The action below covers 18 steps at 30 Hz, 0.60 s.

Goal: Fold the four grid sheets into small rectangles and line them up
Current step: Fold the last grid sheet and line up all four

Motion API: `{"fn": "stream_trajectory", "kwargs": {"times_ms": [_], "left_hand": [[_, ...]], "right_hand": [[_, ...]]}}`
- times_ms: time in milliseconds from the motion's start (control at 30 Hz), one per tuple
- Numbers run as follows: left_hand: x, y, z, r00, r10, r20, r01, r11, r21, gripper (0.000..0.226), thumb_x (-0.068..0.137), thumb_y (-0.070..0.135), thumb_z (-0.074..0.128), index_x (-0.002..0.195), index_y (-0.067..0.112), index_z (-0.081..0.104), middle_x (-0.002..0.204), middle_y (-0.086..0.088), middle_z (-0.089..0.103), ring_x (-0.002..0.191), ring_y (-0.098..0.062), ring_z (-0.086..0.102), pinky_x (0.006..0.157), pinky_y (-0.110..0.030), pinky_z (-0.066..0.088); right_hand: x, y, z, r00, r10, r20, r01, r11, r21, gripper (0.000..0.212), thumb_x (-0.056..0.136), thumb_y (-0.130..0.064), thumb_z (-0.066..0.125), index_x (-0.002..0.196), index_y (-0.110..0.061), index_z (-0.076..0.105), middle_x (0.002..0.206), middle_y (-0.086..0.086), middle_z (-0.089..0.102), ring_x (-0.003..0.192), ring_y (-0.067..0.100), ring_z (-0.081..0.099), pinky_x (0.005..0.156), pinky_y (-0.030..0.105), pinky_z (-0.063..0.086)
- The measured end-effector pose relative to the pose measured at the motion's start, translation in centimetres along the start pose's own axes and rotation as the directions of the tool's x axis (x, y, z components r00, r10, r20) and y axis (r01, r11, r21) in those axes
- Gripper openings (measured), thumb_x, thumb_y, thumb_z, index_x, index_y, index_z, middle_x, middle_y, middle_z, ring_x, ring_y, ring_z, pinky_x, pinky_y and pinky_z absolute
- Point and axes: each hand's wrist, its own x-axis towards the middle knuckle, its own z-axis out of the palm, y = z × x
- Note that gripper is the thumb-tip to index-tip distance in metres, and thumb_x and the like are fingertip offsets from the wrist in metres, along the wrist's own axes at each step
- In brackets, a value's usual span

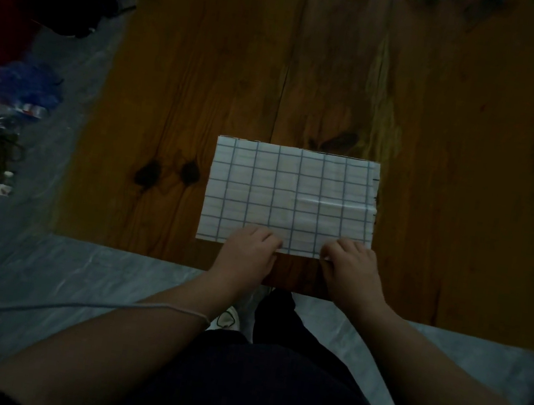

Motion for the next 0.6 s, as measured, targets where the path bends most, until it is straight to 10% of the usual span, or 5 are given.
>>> {"fn": "stream_trajectory", "kwargs": {"times_ms": [367,600], "left_hand": [[0.4,0.1,0.2,0.996,-0.086,0.001,0.086,0.996,0.026,0.034,0.087,0.036,0.066,0.116,0.021,0.054,0.111,0.001,0.054,0.104,-0.019,0.048,0.09,-0.034,0.041],[1.4,0.2,-0.6,0.985,-0.13,-0.118,0.136,0.99,0.044,0.033,0.065,0.005,0.07,0.09,0.017,0.052,0.088,-0.005,0.053,0.08,-0.025,0.048,0.069,-0.038,0.04]], "right_hand": [[0.1,-1.2,-1.6,0.999,-0.051,-0.007,0.051,0.998,0.041,0.017,0.095,-0.033,0.043,0.099,-0.027,0.058,0.097,-0.008,0.054,0.091,0.013,0.045,0.084,0.032,0.037],[-1.5,-3.6,-3.3,0.997,-0.07,-0.035,0.074,0.992,0.101,0.005,0.092,-0.031,0.05,0.094,-0.03,0.054,0.093,-0.012,0.05,0.087,0.01,0.042,0.082,0.031,0.038]]}}
